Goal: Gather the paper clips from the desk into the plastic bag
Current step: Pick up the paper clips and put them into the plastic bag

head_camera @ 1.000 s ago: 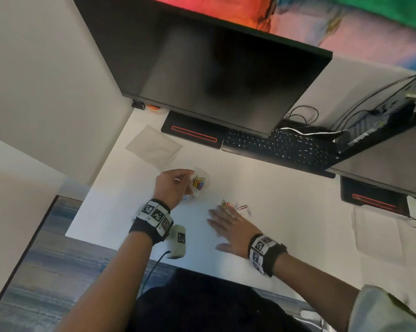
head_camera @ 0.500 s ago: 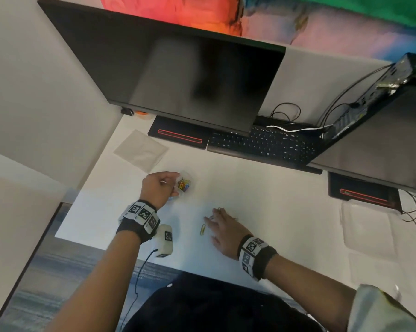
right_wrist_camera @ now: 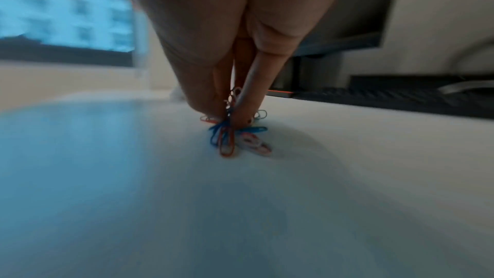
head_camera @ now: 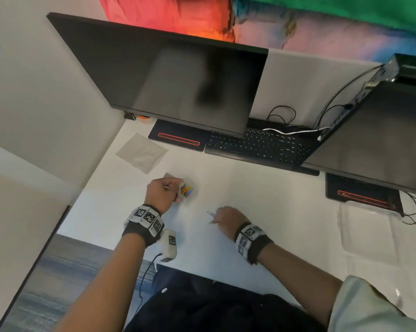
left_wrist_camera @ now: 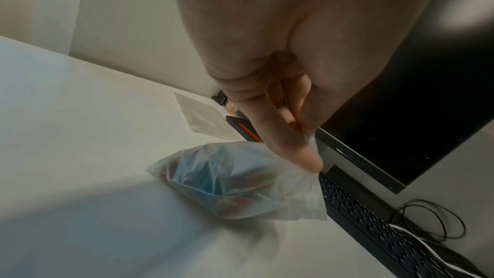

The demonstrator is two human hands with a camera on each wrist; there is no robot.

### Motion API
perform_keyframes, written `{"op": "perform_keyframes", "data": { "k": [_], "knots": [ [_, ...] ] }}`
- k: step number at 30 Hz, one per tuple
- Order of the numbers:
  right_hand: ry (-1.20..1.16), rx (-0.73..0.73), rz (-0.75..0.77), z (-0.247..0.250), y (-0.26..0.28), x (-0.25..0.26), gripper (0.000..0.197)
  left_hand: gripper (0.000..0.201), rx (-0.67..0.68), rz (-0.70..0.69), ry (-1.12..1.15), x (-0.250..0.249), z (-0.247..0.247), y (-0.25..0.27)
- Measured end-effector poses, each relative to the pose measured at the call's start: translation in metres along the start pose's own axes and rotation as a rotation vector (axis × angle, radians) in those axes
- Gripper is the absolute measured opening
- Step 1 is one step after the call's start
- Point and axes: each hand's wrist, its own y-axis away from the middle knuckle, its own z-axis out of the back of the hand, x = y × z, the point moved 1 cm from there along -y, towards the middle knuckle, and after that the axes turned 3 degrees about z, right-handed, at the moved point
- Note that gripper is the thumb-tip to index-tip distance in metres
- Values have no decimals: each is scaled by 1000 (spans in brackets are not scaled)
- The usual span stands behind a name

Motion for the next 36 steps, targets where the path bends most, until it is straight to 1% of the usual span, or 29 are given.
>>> {"op": "perform_keyframes", "data": {
  "k": [3,5,7,9,11,13,15,16,20,21,23,24,26,28,29,31,32,34,35,36],
  "knots": [
    [-339,-112,-234,22,-6,-15,19,22,20,4,13,-1,-5,5],
    [-578,-176,-369,33,-5,-25,13,22,37,7,19,0,-8,8],
    [-817,-255,-471,45,-3,-28,13,25,53,3,15,3,-11,9],
    [-1019,-321,-484,59,-4,-23,15,27,65,4,10,5,-13,10],
    [-1215,-357,-420,72,-9,-13,16,28,77,4,12,6,-15,10],
    [-1300,-357,-348,82,-15,3,17,28,88,2,13,5,-17,12],
    [-1262,-338,-310,84,-21,20,17,25,105,-13,11,1,-18,14],
    [-1218,-335,-316,81,-25,28,18,23,113,-22,14,0,-18,15],
    [-1061,-381,-436,67,-39,42,16,21,109,-45,51,4,-17,13],
    [-1015,-387,-445,67,-40,44,14,19,116,-49,54,6,-16,11],
    [-822,-362,-391,71,-42,48,9,17,147,-47,58,9,-15,8],
    [-701,-325,-347,74,-42,50,8,17,165,-44,59,10,-15,7],
    [-519,-199,-276,80,-44,53,17,18,188,-42,66,10,-13,3],
    [-458,-102,-229,88,-46,54,28,20,195,-49,78,9,-9,-1],
    [-457,-95,-207,94,-44,55,31,20,195,-52,84,8,-6,-3],
    [-531,-192,-203,103,-35,50,32,23,191,-50,96,5,-1,-7],
    [-587,-264,-230,103,-28,43,29,25,186,-50,96,4,2,-8],
    [-696,-363,-373,95,-9,22,19,25,180,-54,102,3,9,-11],
    [-712,-343,-479,86,2,9,26,25,180,-54,110,4,12,-13],
    [-680,-256,-592,75,14,-1,45,24,180,-54,116,5,15,-15]
  ]
}}
